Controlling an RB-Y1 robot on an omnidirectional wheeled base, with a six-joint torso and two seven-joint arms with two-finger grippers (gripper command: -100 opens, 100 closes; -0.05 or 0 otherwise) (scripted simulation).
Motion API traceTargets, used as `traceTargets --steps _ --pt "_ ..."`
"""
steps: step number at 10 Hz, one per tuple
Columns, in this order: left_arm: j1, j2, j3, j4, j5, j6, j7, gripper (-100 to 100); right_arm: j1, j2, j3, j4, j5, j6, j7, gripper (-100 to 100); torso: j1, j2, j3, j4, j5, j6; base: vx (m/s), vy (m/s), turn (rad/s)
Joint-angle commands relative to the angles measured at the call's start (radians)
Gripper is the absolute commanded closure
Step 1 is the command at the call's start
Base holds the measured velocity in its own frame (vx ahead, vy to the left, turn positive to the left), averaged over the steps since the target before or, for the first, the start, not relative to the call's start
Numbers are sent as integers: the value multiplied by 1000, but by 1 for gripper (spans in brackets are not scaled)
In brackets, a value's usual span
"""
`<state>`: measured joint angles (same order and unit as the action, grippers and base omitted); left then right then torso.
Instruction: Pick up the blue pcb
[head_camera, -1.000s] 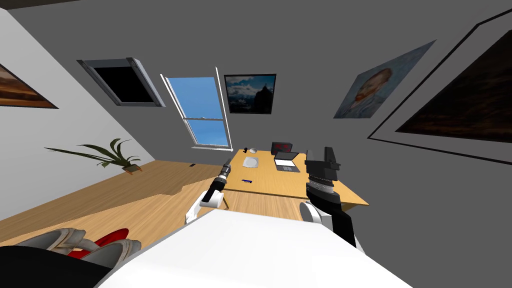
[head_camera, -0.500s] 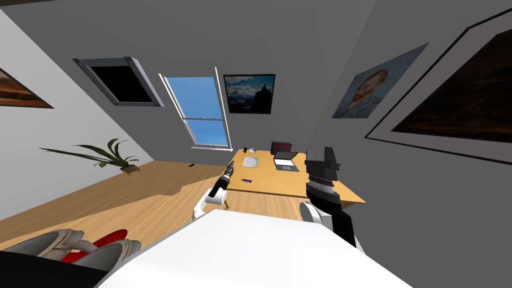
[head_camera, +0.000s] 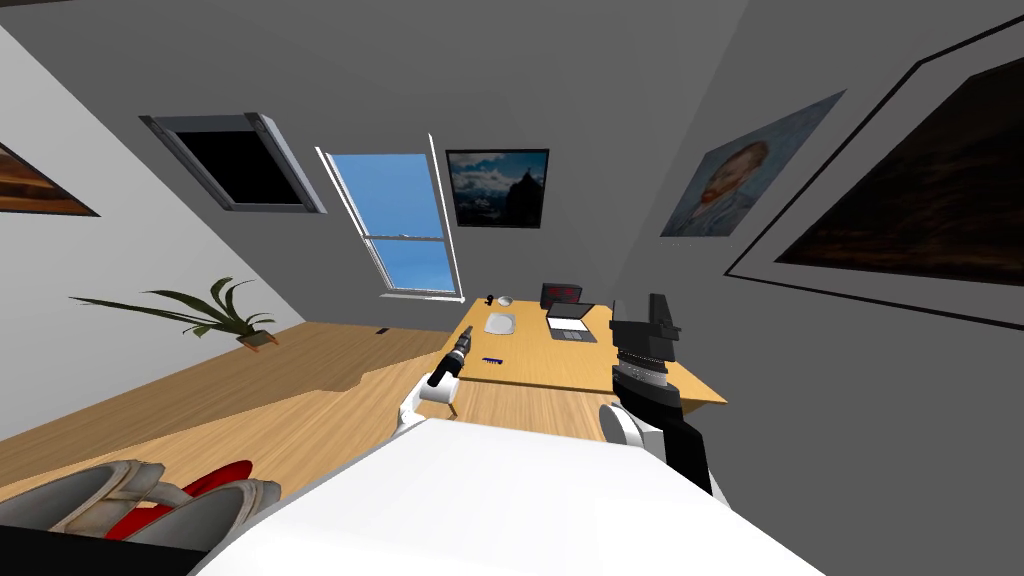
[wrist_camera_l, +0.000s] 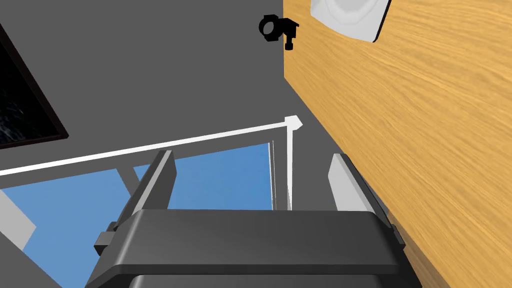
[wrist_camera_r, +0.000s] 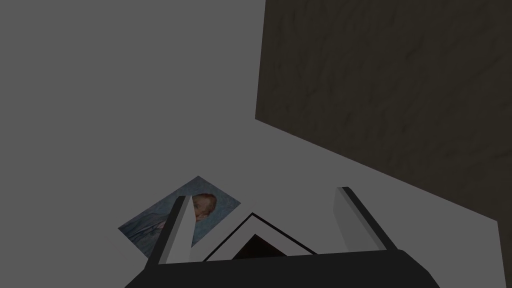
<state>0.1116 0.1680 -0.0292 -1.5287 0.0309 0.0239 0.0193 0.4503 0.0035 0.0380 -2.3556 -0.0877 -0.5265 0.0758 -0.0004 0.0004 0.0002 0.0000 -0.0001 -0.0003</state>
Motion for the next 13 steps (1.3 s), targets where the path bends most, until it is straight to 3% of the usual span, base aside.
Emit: traceTargets --steps 1,4,6,7,10,11,13 --pt "-27 -3 -6 40 1 44 9 -100 0 0 0 0 0 0 0 0 0 0 0 0 0 0 -11 -5 -11" --pt "-52 -6 -11 77 1 75 16 -100 0 0 0 0 0 0 0 0 0 0 0 0 0 0 -8 -3 -8" --pt "-100 -15 -21 141 1 136 30 -100 0 0 0 0 0 0 0 0 0 0 0 0 0 0 -13 -4 -16" --pt "-100 -15 -21 150 1 136 30 -100 0 0 0 0 0 0 0 0 0 0 0 0 0 0 -11 -4 -6" --pt "-166 -32 -34 250 1 217 49 -100 0 0 0 0 0 0 0 0 0 0 0 0 0 0 -10 -4 -16" --pt "-166 -32 -34 253 1 221 49 -100 0 0 0 0 0 0 0 0 0 0 0 0 0 0 -7 -4 -6" --pt "-206 -44 -42 313 2 273 61 -100 0 0 0 0 0 0 0 0 0 0 0 0 0 0 0 -2 -10"
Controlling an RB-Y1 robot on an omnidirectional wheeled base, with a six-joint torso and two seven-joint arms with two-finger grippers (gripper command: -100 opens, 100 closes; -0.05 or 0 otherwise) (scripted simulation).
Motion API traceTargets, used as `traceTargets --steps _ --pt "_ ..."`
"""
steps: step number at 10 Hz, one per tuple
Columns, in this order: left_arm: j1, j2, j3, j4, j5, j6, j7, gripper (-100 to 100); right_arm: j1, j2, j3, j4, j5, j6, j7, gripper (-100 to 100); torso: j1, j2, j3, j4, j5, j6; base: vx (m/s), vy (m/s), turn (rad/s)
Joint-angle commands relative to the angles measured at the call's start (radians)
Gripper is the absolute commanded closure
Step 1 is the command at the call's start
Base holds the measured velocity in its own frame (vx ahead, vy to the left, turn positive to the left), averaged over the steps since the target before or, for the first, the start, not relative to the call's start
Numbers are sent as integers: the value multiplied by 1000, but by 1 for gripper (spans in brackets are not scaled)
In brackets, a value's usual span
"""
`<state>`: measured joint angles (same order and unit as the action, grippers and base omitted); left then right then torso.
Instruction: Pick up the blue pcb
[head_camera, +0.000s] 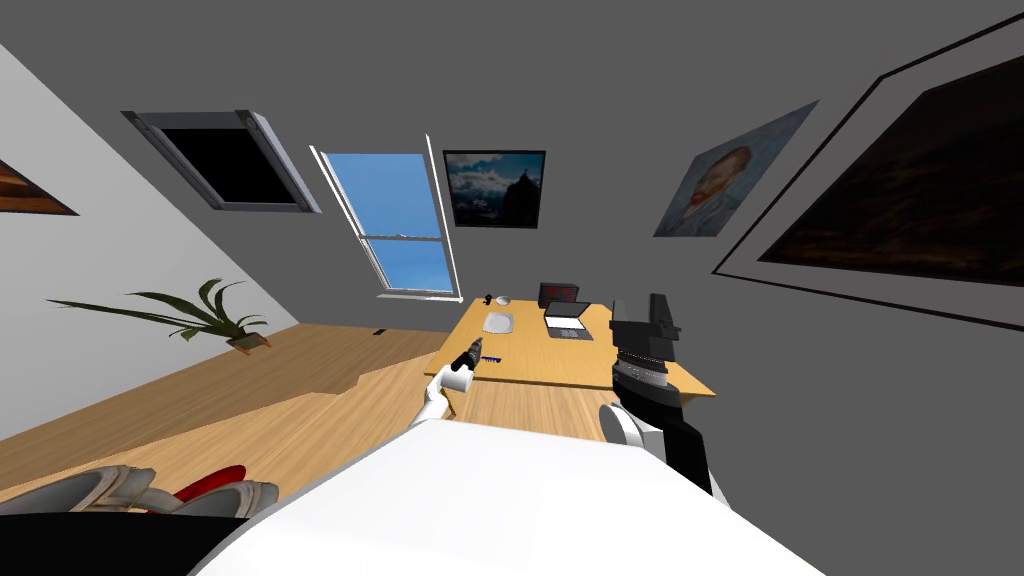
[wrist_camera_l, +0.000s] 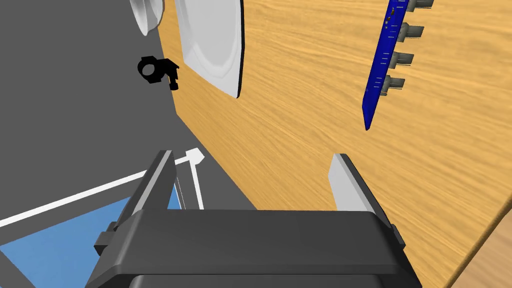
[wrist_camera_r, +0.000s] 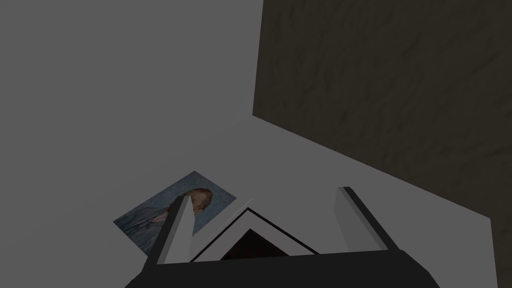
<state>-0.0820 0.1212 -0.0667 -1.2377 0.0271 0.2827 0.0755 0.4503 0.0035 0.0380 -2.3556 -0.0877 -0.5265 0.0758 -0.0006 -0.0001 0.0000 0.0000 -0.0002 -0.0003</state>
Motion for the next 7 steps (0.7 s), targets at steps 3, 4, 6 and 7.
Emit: traceTargets --steps 3,4,6,7 --pt "-45 -11 -12 82 6 61 16 -100 0 0 0 0 0 0 0 0 0 0 0 0 0 0 6 -3 -12" --pt "-59 -20 -15 108 6 82 20 -100 0 0 0 0 0 0 0 0 0 0 0 0 0 0 13 -1 -19" --pt "-79 -41 -21 154 6 117 28 -100 0 0 0 0 0 0 0 0 0 -1 -1 0 0 0 28 -2 -23" --pt "-85 -53 -23 173 6 132 31 -100 0 0 0 0 0 0 0 0 0 -2 -1 0 0 0 36 -2 -11"
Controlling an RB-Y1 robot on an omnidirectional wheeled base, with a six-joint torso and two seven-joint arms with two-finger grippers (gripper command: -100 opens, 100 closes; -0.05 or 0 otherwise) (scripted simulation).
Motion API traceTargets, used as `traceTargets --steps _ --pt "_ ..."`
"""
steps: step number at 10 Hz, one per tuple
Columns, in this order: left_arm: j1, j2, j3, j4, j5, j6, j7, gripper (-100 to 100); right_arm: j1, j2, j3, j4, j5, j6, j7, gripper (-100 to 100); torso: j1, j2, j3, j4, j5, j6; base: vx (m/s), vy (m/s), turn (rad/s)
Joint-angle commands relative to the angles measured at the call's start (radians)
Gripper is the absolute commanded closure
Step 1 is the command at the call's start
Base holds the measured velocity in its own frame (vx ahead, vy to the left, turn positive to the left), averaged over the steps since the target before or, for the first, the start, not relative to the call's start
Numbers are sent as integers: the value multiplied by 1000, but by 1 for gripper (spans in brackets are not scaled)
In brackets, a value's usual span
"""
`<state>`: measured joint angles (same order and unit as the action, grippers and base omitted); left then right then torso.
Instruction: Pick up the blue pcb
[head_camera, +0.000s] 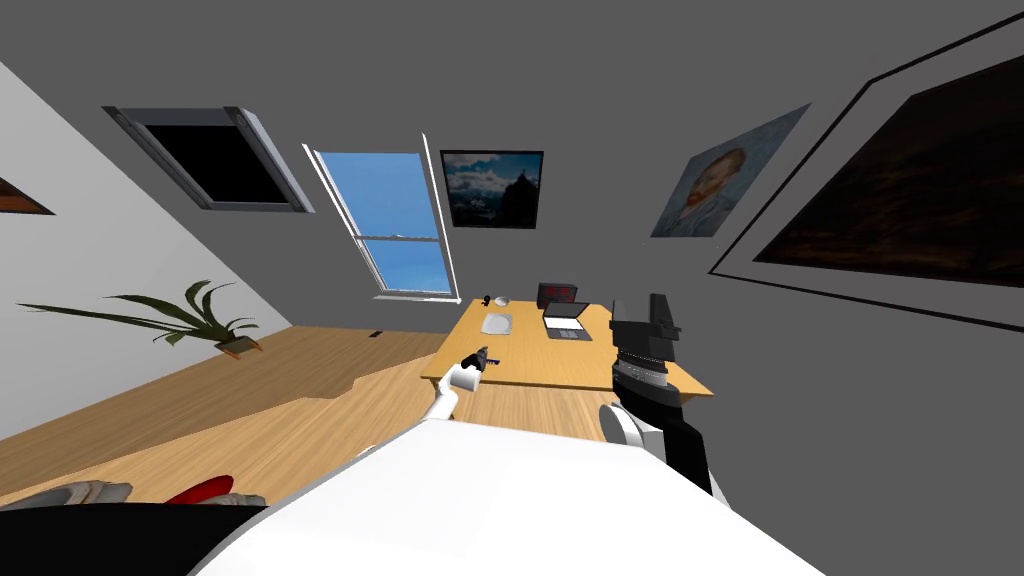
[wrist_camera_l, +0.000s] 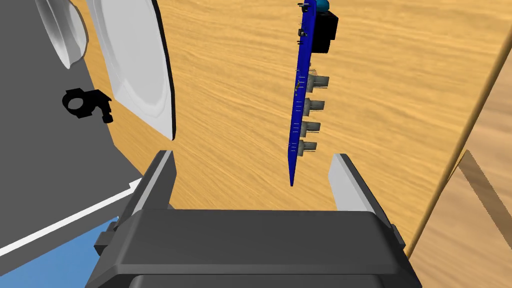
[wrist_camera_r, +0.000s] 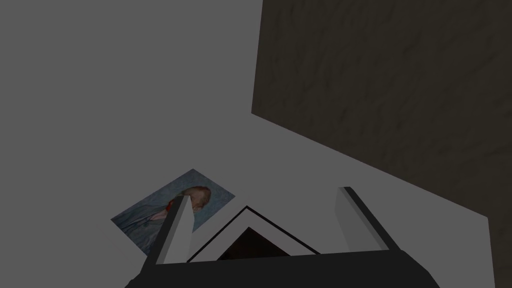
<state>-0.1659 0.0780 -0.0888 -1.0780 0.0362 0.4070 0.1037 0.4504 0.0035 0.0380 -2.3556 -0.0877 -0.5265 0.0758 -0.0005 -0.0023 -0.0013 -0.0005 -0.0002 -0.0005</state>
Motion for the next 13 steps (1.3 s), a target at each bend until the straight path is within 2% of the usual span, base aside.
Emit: traceTargets --steps 1,2,3,4,5,7,8,9,13 --pt "-4 -24 -2 30 -3 19 5 -100 0 0 0 0 0 0 0 0 0 0 0 0 0 0 33 -5 -16" --pt "1 -44 -5 54 -3 33 7 -100 0 0 0 0 0 0 0 0 0 0 0 0 0 0 30 -3 -14" --pt "-22 -32 0 67 -2 17 7 -100 0 0 0 0 0 0 0 0 0 0 0 0 0 0 13 -2 -4" --pt "-23 -35 0 70 -2 20 8 0 0 0 0 0 0 0 0 0 0 1 1 0 0 0 0 0 0" --pt "-21 -37 4 98 -3 -10 5 -100 0 0 0 0 0 0 0 0 0 2 1 0 0 0 45 -3 -17" --pt "-19 -39 8 126 -4 -40 2 -100 0 0 0 0 0 0 0 0 1 -2 -1 0 0 0 71 -1 -14" --pt "-21 -40 7 119 -6 -30 4 -100 0 0 0 0 0 0 0 0 0 -2 -1 0 0 0 31 -4 0" --pt "-21 -40 7 120 -5 -33 3 100 0 0 0 0 0 0 0 0 0 0 0 0 0 0 5 0 1" --pt "-22 -40 8 119 -5 -33 3 100 0 0 0 0 0 0 0 0 0 2 1 0 0 0 2 0 -1"
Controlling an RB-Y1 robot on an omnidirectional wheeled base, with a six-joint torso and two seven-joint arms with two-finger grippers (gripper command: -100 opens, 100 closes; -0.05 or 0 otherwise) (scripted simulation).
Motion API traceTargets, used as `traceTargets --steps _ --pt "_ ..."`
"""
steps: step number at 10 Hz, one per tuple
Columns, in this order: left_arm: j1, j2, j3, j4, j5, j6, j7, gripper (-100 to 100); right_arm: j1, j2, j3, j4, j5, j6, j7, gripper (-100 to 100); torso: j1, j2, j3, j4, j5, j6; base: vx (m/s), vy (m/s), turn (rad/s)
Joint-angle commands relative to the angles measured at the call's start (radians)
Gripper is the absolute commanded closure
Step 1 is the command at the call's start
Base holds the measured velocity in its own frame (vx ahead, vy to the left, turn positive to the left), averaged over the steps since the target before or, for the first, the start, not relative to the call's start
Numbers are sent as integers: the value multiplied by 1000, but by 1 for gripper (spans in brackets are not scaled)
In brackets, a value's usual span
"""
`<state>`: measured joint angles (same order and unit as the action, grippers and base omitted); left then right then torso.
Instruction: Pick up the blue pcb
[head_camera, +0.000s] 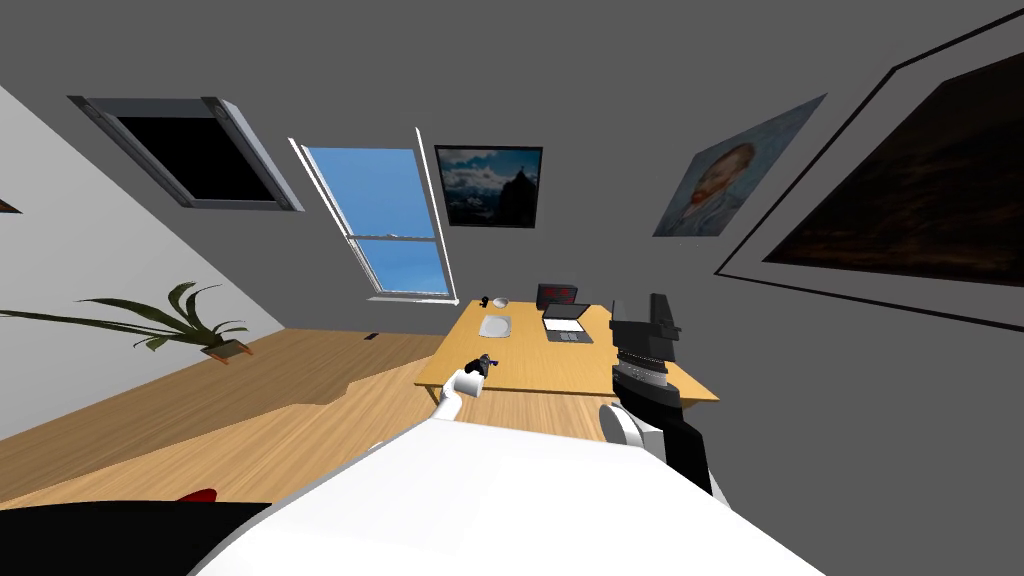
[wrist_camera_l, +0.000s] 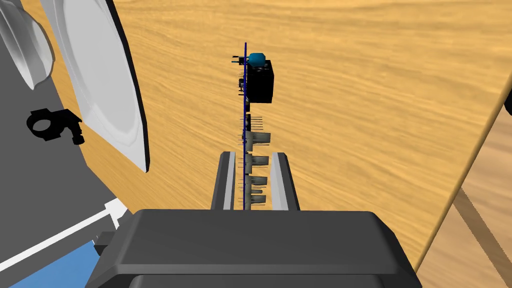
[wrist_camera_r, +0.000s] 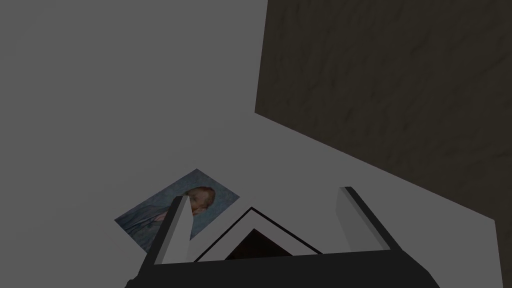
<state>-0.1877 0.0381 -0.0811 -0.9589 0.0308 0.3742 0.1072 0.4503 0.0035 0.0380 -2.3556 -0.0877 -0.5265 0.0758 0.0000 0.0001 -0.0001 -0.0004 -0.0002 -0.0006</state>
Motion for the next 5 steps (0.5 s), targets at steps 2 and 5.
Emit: traceTargets --steps 2,5 --pt "0 4 -5 -28 2 30 2 100 0 0 0 0 0 0 0 0 0 0 0 0 0 0 -25 0 8" --pt "2 6 -7 -38 5 36 2 0 0 0 0 0 0 0 0 0 0 3 2 1 0 0 -40 1 8"
